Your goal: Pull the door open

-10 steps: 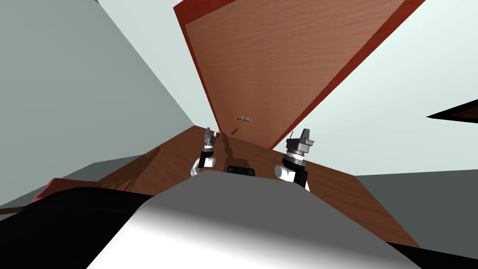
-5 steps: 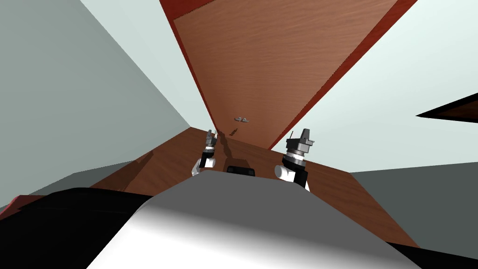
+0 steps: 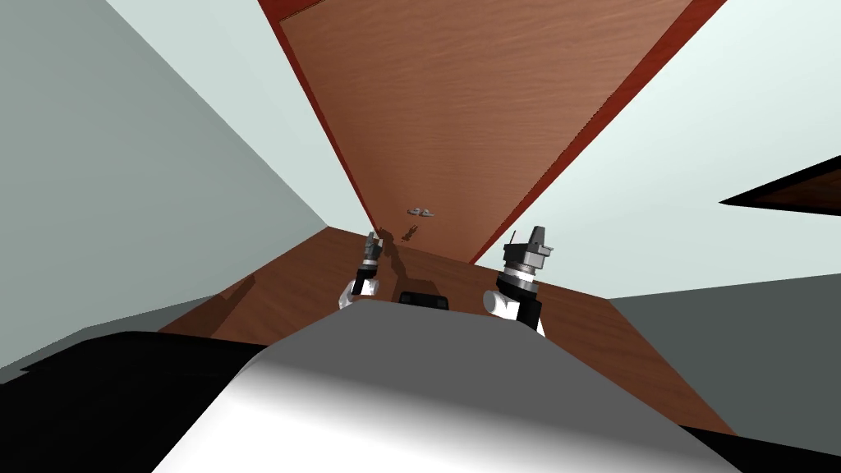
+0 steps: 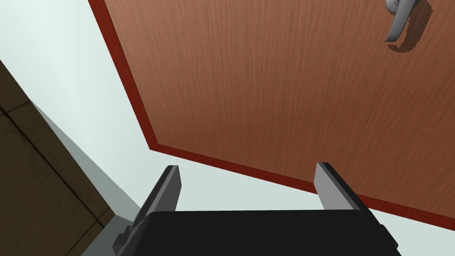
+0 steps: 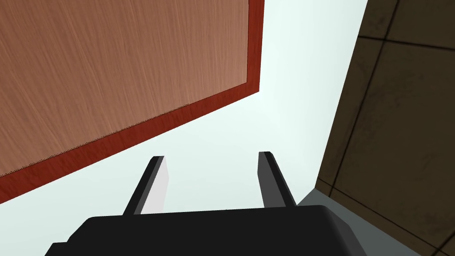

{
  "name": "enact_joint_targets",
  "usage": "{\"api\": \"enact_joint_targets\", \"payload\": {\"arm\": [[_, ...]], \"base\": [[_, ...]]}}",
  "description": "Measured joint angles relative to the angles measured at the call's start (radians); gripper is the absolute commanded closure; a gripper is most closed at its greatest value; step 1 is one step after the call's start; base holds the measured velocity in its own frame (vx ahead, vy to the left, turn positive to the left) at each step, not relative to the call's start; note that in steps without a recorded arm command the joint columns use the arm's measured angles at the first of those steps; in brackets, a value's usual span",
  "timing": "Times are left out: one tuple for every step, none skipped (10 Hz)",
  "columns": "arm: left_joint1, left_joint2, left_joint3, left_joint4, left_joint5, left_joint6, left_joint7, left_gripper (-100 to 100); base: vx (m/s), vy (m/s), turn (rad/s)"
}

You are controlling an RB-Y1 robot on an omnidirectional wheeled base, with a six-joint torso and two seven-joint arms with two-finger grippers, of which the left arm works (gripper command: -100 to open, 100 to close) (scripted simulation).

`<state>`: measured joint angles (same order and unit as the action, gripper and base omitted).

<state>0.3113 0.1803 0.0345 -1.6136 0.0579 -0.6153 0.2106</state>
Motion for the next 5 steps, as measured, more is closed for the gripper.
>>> {"api": "enact_joint_targets", "payload": {"arm": [[-0.007,0.007,0.0,0.029,0.002,-0.01,0.003,-100],[-0.008,0.013,-0.001,0.049,0.004,-0.019,0.006,-100],[-0.016,0.02,-0.001,0.078,0.006,-0.029,0.01,-100],[-0.02,0.024,-0.002,0.102,0.007,-0.038,0.012,-100],[-0.03,0.031,-0.002,0.136,0.009,-0.05,0.015,-100]], "base": [[0.103,-0.009,-0.102],[0.1,-0.015,-0.086],[0.094,-0.016,-0.076],[0.097,-0.027,-0.097],[0.102,-0.018,-0.094]]}}
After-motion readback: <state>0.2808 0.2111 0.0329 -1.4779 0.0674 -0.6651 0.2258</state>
